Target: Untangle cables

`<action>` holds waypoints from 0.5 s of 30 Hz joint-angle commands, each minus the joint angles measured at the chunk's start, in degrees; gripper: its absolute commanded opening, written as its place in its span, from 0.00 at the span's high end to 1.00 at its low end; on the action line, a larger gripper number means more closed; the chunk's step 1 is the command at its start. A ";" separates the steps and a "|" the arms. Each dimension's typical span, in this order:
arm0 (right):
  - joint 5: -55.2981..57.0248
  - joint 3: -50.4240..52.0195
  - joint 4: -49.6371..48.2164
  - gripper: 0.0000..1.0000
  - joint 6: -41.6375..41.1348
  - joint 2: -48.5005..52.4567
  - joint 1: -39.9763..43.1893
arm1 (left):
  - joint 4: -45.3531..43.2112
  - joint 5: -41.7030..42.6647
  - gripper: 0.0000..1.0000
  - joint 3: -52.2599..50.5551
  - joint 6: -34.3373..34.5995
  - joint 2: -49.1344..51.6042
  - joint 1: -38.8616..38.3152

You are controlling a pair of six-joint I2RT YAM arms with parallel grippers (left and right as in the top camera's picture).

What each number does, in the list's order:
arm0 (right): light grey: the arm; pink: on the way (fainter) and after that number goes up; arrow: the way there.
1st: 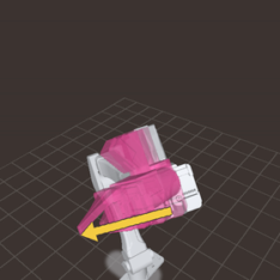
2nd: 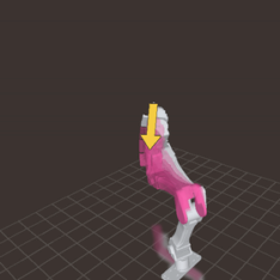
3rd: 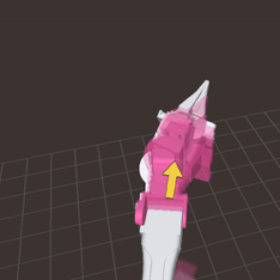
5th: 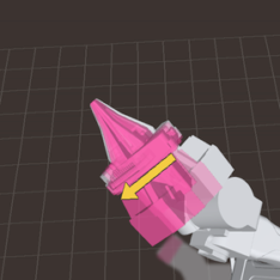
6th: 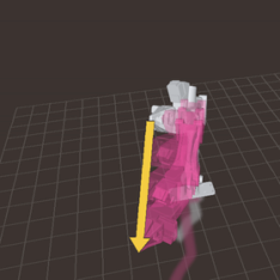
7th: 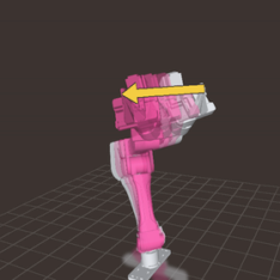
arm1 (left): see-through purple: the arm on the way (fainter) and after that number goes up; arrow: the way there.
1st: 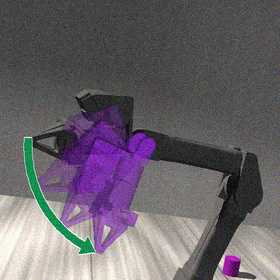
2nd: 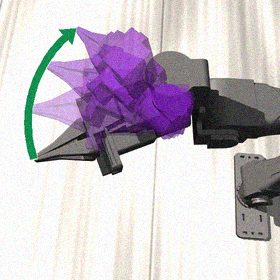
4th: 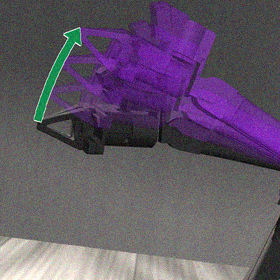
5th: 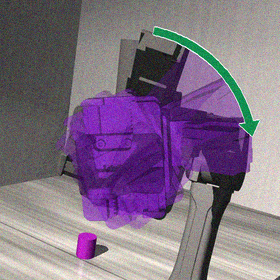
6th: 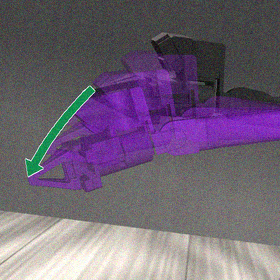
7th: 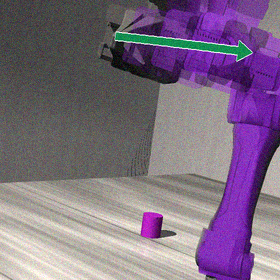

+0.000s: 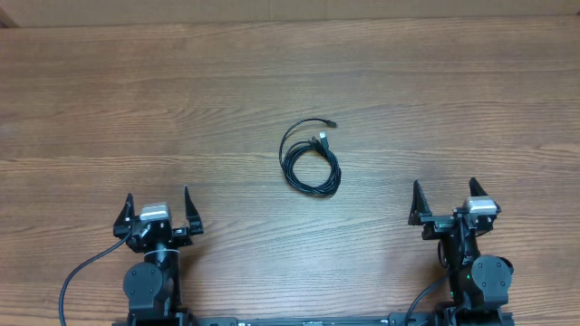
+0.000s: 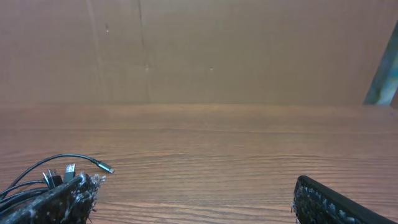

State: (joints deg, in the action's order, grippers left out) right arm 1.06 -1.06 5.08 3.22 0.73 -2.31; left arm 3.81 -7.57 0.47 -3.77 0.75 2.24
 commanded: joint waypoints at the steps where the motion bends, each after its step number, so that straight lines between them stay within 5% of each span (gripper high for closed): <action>1: 0.50 0.61 -0.33 0.00 0.26 -0.57 -0.22 | -0.52 -2.47 0.01 -0.15 -2.01 -0.50 -0.28; 15: 1.79 0.59 -5.90 0.00 0.24 -0.57 -0.20 | -3.02 3.21 0.00 -0.15 -0.90 -0.50 -0.31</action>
State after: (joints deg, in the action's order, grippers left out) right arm 1.72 -1.06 2.00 3.25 0.73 -2.31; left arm 2.15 -7.70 0.47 -4.62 0.75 2.24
